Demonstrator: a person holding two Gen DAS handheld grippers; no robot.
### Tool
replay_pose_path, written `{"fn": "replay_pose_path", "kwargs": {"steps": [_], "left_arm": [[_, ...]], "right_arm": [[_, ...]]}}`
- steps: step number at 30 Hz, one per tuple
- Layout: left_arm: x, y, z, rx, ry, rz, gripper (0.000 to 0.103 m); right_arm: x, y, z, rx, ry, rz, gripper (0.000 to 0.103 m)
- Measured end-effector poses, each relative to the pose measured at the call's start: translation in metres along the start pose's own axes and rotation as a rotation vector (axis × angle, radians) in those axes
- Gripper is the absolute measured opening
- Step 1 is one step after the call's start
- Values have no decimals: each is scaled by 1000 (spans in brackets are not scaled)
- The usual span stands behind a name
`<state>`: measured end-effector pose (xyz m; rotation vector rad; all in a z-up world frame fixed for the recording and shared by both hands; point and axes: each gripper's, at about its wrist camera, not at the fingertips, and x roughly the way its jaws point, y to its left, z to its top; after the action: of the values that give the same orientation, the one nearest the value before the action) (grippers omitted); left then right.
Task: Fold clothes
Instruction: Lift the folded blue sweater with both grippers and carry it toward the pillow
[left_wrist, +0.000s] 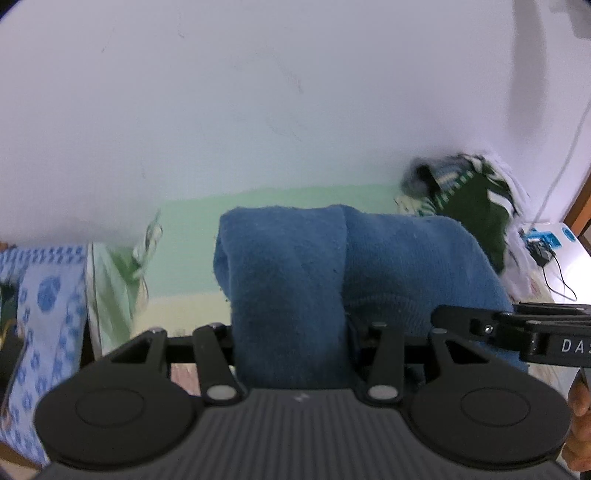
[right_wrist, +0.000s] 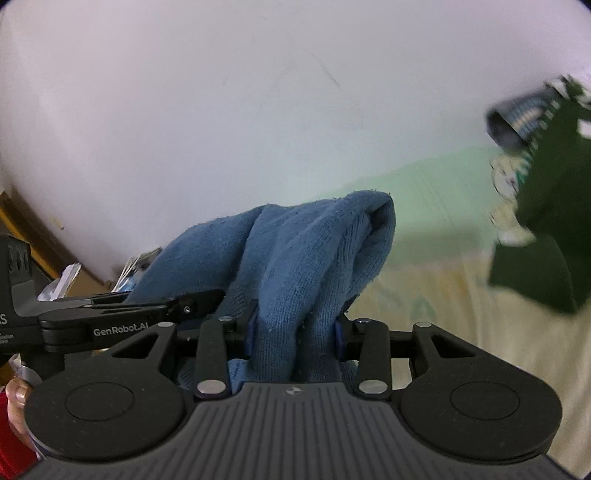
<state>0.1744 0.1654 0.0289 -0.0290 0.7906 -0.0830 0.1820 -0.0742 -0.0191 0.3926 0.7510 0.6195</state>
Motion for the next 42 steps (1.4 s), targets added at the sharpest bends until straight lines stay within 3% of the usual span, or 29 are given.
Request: {"fn": "replay_pose_path", "kwargs": {"steps": [5,12,21,27,32,36,39,42], "left_arm": [[45,36,37,-16,7,8,47],[111,72,58,-89,3,11,46],[177,93,73,-107,-22,56,46],[207,102,77,-95,-10,78,46],[225,98,65,-48,-6,85,47],[228,98,60,3,-7,73,64],[216,104,50,41,-32,67,65],[193,125,43,20,-74,42,73]], "right_arm": [[53,6,38,-18,-4,-37,40],[121,-4,63,-79,-15,-80,40],[179,-37,71,-78,-53,-87,40],[203,-46,56,-50,-82,-90,40],[219,-64,49,-94,-83,-147,40],[219,-79,39,-101,-81,-189,43],[214,-82,38,-120,-76,-208,49],[202,-78,43,-131,-87,-241,55]]}}
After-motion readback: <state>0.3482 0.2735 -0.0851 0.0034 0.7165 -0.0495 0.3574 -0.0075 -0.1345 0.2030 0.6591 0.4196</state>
